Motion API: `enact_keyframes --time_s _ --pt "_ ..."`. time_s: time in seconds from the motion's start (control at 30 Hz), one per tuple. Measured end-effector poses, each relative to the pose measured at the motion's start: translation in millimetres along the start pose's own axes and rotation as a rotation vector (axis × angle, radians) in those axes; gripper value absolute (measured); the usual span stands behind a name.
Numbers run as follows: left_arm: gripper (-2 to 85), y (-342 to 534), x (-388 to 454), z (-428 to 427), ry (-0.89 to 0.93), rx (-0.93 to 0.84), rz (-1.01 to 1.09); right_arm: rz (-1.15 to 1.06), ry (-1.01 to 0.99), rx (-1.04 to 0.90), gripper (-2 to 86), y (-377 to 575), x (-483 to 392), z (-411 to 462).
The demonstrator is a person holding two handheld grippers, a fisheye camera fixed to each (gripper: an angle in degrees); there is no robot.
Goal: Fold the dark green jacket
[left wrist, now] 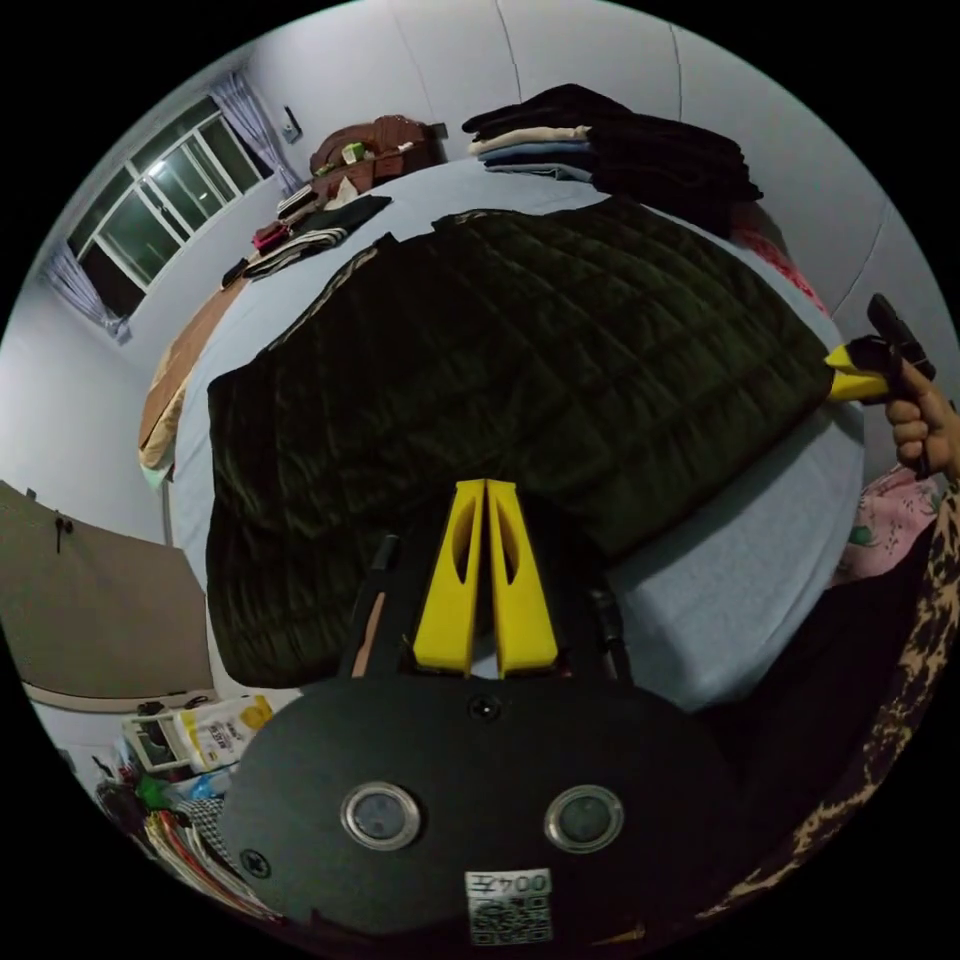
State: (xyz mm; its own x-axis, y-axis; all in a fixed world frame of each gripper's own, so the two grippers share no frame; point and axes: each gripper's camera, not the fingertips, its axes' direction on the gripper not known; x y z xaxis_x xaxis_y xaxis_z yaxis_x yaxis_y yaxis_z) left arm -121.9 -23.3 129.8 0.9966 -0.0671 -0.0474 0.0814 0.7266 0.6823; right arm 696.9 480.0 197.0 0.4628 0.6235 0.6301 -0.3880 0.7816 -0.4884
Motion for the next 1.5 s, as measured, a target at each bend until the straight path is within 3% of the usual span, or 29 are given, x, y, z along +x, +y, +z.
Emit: enact_keyframes --time_s 0.13,0.27,0.47,0.67,0.83,0.97,1.17,1.5 --pt "7.9 -12.1 25.7 -21.3 0.069 0.029 0.02 0.009 -0.04 -0.017 11.2 -9.2 3.6 4.6" --pt "11.7 -28.4 84.3 -53.3 0.092 0.133 0.188 -0.026 -0.045 -0.012 6.9 -11.2 -5.5 2.2" --pt "13.5 -52.2 196.3 -65.3 0.141 0.211 0.539 -0.072 -0.1 -0.04 6.3 -14.4 -29.5 -6.2" --pt "12.6 -70.0 251.0 -49.5 0.055 0.167 0.634 -0.122 -0.119 -0.083 6.2 -21.8 -50.9 -7.9" --pt "5.2 -72.7 250.1 -47.2 0.086 0.148 0.536 -0.142 -0.082 -0.092 7.7 -26.1 -59.0 -13.5" --pt "1.4 -67.4 232.3 -58.2 0.177 0.164 0.432 -0.124 -0.1 0.025 12.3 -29.8 -55.4 -38.8" --pt "0.3 -50.2 210.8 -73.4 0.226 0.183 0.366 -0.052 -0.168 0.025 21.2 -60.1 -48.2 -31.9" --pt "0.1 -16.9 168.8 -74.5 0.255 0.171 0.3 0.047 -0.243 -0.026 20.6 -110.3 -46.5 19.0"
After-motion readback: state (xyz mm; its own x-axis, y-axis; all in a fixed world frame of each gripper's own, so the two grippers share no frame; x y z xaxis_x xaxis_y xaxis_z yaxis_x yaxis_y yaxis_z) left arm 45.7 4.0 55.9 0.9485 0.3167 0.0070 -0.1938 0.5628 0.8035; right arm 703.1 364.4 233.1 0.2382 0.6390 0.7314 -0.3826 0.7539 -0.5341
